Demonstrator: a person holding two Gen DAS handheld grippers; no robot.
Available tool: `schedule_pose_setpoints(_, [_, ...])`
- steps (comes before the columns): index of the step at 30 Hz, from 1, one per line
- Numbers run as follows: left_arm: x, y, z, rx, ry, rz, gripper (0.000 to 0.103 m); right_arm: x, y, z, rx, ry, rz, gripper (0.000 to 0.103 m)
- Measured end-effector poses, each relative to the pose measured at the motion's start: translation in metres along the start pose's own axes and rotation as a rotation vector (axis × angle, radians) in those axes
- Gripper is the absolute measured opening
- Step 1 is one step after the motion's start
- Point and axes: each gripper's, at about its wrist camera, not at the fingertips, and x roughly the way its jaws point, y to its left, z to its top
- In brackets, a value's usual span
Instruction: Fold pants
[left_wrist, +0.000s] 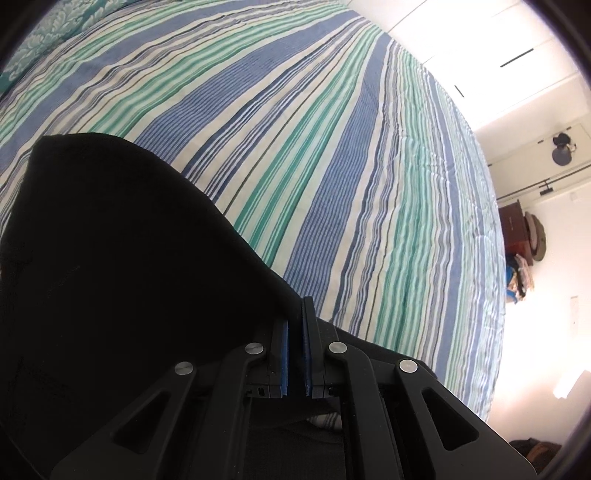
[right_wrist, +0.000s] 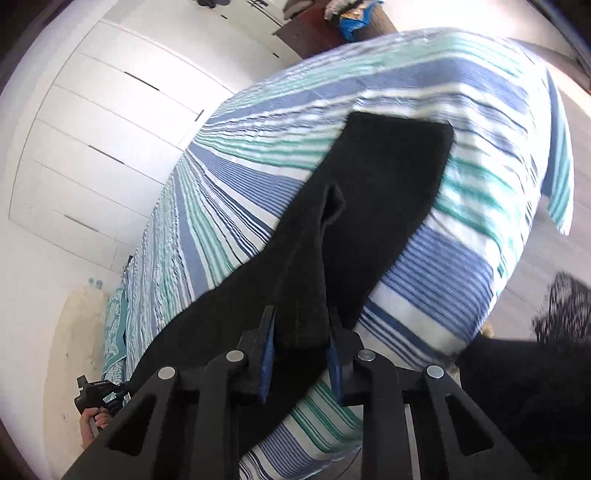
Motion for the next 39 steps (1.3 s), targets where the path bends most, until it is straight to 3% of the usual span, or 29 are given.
schedule_pose_setpoints(6, [-0.05, -0.004, -0.008, -0.06, -0.089, -0.071, 0.004, 0.009, 0.075, 0.122, -0.16, -0.074, 0.083, 0.022])
schedule_pose_setpoints(9, [-0.095, -0.007, -0.038, 0.019, -0.189, -0.096, 0.004, -0.014, 0.097, 0.151, -0.244, -0.123, 0.119, 0.018])
schedule_pose_setpoints(13, [-0.115, 0.011, -0.126, 0.136, -0.224, -0.054, 0.004, -0.019, 0.062, 0.144, -0.283, -0.096, 0.047, 0.018])
schedule_pose_setpoints(17, [-0.074, 0.039, -0.213, 0.19, -0.113, 0.051, 0.004, 0.006, -0.02, 0.112, -0.196, -0.006, -0.098, 0.017])
schedule_pose_setpoints(20, [-0.042, 0.048, -0.246, 0.184, -0.037, 0.093, 0.004, 0.03, -0.068, 0.095, -0.15, 0.082, -0.21, 0.016])
schedule_pose_setpoints(22, [-0.035, 0.047, -0.257, 0.175, -0.026, 0.1, 0.004, 0.03, -0.089, 0.096, -0.068, 0.091, -0.19, 0.015])
schedule_pose_setpoints(29, [-0.033, 0.039, -0.253, 0.179, -0.033, 0.102, 0.004, 0.017, -0.074, 0.101, -0.188, 0.079, -0.236, 0.015])
schedule_pose_setpoints(34, [-0.048, 0.048, -0.267, 0.165, -0.037, 0.086, 0.004, 0.018, -0.075, 0.099, -0.216, 0.099, -0.268, 0.015])
schedule_pose_setpoints(39, [-0.036, 0.052, -0.26, 0.152, 0.0, 0.102, 0.004, 0.023, -0.078, 0.1, -0.227, 0.129, -0.31, 0.015])
